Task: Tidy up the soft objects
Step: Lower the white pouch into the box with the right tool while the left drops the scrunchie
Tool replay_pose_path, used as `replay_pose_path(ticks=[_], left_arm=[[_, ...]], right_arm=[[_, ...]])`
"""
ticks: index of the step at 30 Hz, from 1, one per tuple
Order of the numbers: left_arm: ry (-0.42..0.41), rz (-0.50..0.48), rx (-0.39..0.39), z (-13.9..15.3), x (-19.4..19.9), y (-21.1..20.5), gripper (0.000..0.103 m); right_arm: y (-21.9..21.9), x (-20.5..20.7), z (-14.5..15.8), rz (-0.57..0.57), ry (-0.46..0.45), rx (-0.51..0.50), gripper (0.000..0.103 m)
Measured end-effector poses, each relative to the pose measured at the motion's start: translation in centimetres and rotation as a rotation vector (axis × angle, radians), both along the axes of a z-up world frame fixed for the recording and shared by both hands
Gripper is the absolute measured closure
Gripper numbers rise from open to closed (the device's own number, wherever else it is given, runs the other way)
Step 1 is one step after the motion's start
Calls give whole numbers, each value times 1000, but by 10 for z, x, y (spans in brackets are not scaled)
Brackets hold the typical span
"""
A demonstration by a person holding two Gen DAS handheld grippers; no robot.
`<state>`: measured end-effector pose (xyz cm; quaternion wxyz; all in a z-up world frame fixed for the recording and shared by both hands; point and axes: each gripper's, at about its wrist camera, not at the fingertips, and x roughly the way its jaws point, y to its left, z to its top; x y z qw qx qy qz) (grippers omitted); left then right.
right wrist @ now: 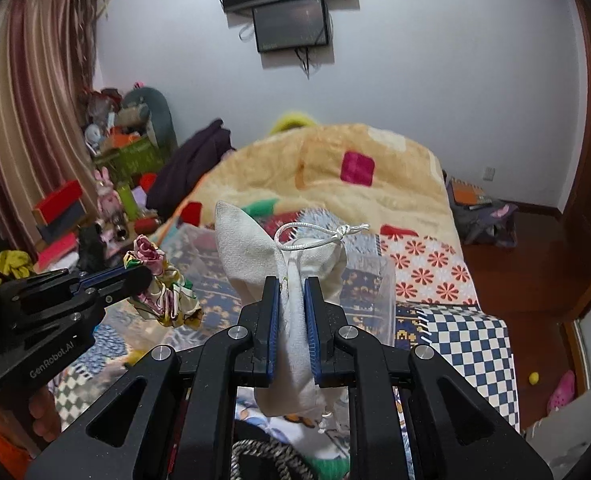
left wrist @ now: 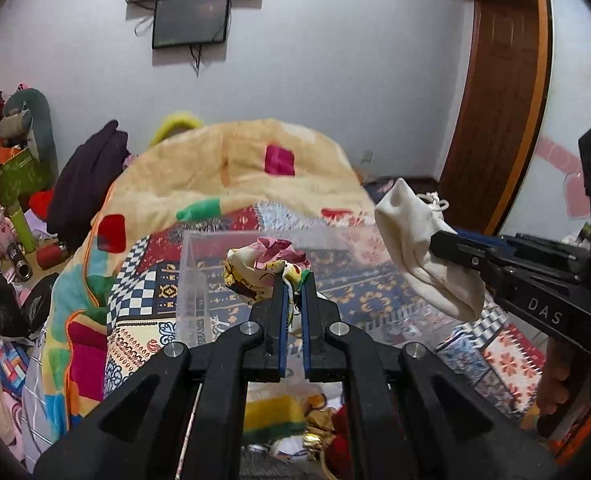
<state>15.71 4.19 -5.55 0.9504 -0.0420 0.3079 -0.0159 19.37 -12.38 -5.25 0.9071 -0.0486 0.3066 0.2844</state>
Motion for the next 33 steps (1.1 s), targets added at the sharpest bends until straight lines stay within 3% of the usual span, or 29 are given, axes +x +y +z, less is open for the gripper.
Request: replay_pose_path(ticks=[8,16,21,28,33], left_arm=[[131,-3,-5,-32,32,1,98],[158,4,-12,-39,36,2,94],[143,3,-17,-33,29,4,68],[66,13,-7,-12,5,5,52],[-19,34,35,7,-22,7,36]], right_arm=[[18,20,-26,0,78,-104,91],[26,27,-40,10,152,-148,86],[26,20,-35,14,126,-148,58],[13,3,-8,-11,38,-102,37],[2,-13,11,-7,-8,-40,25]])
